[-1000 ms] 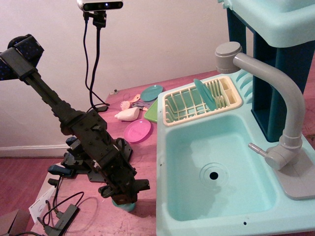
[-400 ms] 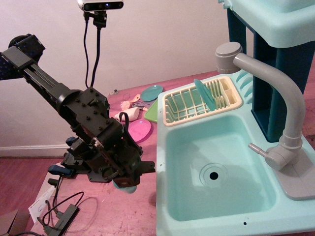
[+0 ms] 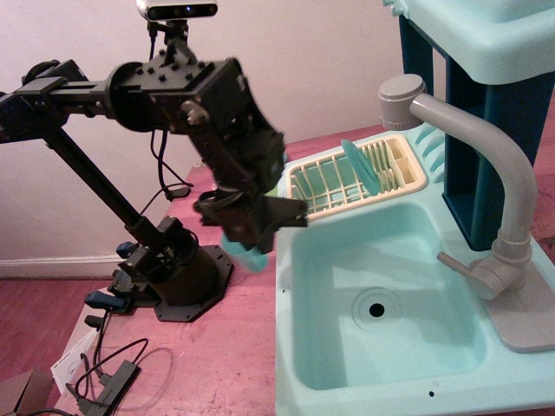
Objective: Put cup from anywhere into sink
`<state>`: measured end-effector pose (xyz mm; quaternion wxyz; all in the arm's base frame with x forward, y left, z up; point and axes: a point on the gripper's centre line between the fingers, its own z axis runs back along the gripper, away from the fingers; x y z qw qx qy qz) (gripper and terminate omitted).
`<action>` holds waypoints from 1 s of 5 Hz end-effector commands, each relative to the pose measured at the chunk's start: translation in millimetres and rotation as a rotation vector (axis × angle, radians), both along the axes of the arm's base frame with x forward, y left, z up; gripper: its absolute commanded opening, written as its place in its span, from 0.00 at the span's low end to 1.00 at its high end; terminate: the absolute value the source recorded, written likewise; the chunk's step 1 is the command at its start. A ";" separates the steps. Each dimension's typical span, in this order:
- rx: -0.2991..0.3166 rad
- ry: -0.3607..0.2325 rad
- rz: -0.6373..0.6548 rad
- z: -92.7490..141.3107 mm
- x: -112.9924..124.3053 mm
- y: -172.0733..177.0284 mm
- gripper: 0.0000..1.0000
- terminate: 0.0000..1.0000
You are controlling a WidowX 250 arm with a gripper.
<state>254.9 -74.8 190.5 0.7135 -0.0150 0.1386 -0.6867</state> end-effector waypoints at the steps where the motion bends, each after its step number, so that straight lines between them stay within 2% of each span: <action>1: 0.013 -0.110 -0.010 17.9 69.1 17.0 0.00 0.00; 2: 0.010 -0.022 -0.027 -13.9 93.4 3.3 0.00 0.00; 3: -0.021 0.005 0.009 -57.1 94.7 -12.4 0.00 0.00; 4: -0.049 0.098 -0.003 -79.8 77.8 -27.0 0.00 0.00; 5: -0.100 0.116 -0.011 -91.9 58.3 -32.1 1.00 0.00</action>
